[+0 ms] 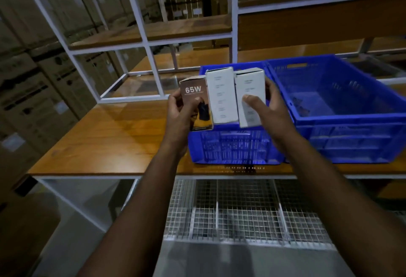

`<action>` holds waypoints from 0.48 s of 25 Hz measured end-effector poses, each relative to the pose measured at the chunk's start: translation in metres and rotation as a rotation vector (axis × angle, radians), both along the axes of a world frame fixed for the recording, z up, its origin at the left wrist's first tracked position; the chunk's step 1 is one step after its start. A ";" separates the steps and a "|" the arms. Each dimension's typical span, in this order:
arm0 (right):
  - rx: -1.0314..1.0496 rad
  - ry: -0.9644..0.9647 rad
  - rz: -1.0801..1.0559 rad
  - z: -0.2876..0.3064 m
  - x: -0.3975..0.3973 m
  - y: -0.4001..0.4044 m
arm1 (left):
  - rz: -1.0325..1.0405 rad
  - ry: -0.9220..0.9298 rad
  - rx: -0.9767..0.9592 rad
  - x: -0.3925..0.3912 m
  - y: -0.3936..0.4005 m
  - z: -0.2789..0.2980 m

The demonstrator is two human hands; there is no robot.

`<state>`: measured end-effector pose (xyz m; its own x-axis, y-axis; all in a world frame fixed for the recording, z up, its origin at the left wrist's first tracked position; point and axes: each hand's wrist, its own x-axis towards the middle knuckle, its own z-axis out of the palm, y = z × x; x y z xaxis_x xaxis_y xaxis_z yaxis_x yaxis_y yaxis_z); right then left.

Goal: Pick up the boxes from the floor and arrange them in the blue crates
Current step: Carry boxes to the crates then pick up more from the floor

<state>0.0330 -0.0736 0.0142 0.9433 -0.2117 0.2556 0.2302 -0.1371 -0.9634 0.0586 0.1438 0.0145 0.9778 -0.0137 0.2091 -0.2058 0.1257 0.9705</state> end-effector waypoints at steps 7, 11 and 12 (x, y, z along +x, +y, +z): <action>-0.213 0.059 -0.038 0.007 0.080 -0.029 | -0.136 0.017 0.276 0.119 -0.007 0.003; -0.424 0.363 0.028 -0.014 0.103 -0.035 | -0.187 -0.054 0.710 0.155 -0.019 -0.002; -0.488 0.473 0.073 -0.017 0.108 -0.036 | -0.190 -0.049 0.854 0.160 -0.022 -0.002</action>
<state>0.1406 -0.1095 -0.0030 0.9845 -0.1089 -0.1378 -0.1755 -0.5818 -0.7942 0.2185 0.1218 0.0127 0.9333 -0.3463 0.0951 -0.2992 -0.6037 0.7389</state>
